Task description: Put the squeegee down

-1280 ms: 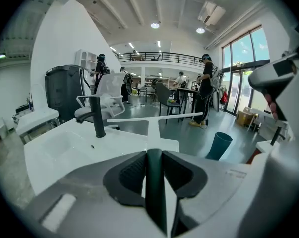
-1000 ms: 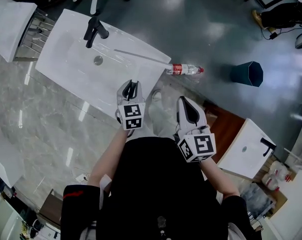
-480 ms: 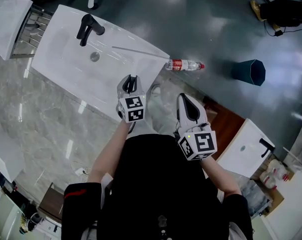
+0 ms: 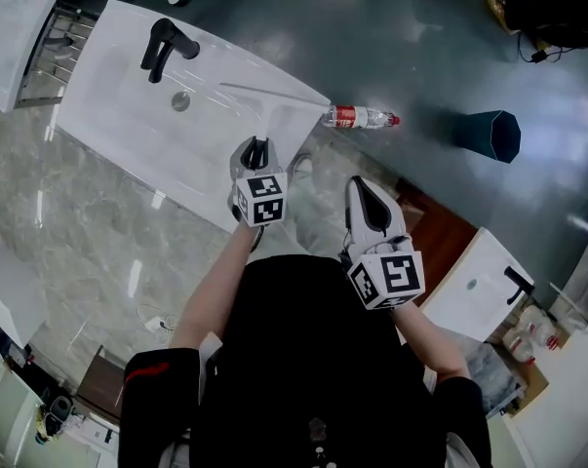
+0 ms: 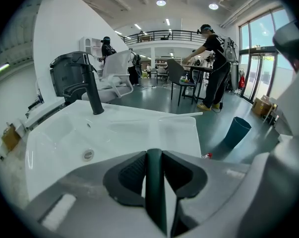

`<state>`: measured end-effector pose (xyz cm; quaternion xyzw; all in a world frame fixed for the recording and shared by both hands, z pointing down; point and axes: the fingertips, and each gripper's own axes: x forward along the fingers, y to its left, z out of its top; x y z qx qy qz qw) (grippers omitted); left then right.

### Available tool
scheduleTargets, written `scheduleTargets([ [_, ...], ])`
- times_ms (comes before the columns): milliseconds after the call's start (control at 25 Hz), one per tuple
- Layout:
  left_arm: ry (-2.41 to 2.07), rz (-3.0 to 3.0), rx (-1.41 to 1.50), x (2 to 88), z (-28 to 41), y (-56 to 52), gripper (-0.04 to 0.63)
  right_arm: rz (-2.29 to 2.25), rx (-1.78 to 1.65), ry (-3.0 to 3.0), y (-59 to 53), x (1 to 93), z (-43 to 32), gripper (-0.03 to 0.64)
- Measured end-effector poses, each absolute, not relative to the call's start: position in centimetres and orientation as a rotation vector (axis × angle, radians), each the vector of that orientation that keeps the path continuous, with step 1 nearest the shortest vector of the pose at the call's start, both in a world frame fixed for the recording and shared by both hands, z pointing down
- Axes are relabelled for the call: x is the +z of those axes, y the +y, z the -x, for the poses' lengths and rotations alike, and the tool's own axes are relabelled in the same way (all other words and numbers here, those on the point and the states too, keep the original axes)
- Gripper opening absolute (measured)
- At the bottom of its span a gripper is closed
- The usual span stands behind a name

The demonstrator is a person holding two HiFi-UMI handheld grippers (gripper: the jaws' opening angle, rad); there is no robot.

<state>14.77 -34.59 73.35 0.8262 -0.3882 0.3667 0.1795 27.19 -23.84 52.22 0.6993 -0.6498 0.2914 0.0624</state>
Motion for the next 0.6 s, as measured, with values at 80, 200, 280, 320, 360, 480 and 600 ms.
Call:
scheduleTargets([
  [80,-1.091,-2.330,1.053,73.7,-14.9,-34.5,0.106,-2.117,0.887,-1.958,-23.8,52.4,-27.3,0.003],
  [200,-1.090,-2.325,1.070,73.9,-15.0,-34.5,0.107,-2.125,0.888,-1.951,-23.9,52.3,-27.6,0.003],
  [280,-1.090,-2.322,1.078,74.0,-15.1,-34.5,0.107,-2.131,0.890,-1.949,-23.9,52.3,-27.7,0.003],
  [320,-1.091,-2.321,1.084,74.1,-15.1,-34.5,0.106,-2.133,0.892,-1.947,-23.9,52.4,-27.8,0.003],
  [360,-1.092,-2.319,1.091,74.2,-15.1,-34.5,0.107,-2.136,0.894,-1.945,-23.9,52.4,-27.8,0.003],
  [480,-1.087,-2.300,1.114,74.6,-15.2,-34.4,0.107,-2.141,0.899,-1.937,-23.8,52.5,-28.0,0.003],
  [600,-1.075,-2.283,1.136,75.0,-15.1,-34.3,0.107,-2.142,0.906,-1.934,-23.8,52.6,-27.9,0.003],
])
